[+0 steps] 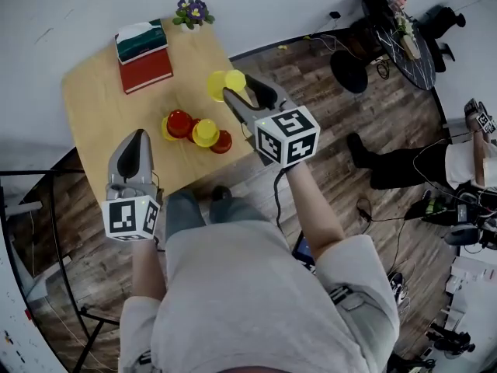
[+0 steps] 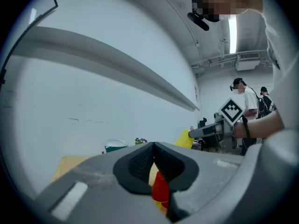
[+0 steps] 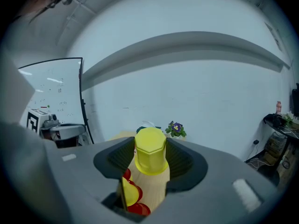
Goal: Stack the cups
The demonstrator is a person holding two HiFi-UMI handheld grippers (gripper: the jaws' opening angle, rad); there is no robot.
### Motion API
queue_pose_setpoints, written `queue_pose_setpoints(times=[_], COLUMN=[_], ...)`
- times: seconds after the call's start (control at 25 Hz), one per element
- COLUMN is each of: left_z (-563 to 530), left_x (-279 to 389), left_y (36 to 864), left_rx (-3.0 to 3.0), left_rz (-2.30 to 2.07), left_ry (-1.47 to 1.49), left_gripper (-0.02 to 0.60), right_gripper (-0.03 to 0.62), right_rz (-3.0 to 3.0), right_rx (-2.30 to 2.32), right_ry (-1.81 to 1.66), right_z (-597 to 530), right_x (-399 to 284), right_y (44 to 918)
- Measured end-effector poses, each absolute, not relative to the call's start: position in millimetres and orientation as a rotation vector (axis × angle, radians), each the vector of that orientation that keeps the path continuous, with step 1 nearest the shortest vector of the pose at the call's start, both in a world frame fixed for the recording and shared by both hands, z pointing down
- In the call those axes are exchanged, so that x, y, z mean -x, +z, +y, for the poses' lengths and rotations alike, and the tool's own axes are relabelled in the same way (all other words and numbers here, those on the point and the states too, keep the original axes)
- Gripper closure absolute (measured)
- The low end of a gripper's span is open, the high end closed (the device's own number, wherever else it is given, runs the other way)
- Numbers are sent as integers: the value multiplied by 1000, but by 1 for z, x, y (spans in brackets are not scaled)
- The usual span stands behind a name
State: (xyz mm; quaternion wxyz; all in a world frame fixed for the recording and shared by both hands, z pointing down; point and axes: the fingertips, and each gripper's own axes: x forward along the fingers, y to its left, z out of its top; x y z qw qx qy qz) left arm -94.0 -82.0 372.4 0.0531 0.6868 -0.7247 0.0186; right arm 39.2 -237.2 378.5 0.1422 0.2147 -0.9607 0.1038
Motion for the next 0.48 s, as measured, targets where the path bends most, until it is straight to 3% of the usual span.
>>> queue_pose_setpoints(times=[0.48], left_z=[-77], left_x=[105], left_y=[347], left_rx=[-2327], left_rz=[-2013], left_ry=[26], left_gripper=[576], right_gripper=[379], right_rz=[-2721], right_rx=[-870], right_ry=[307], right_z=[-184], right_x=[-43], right_y=[356])
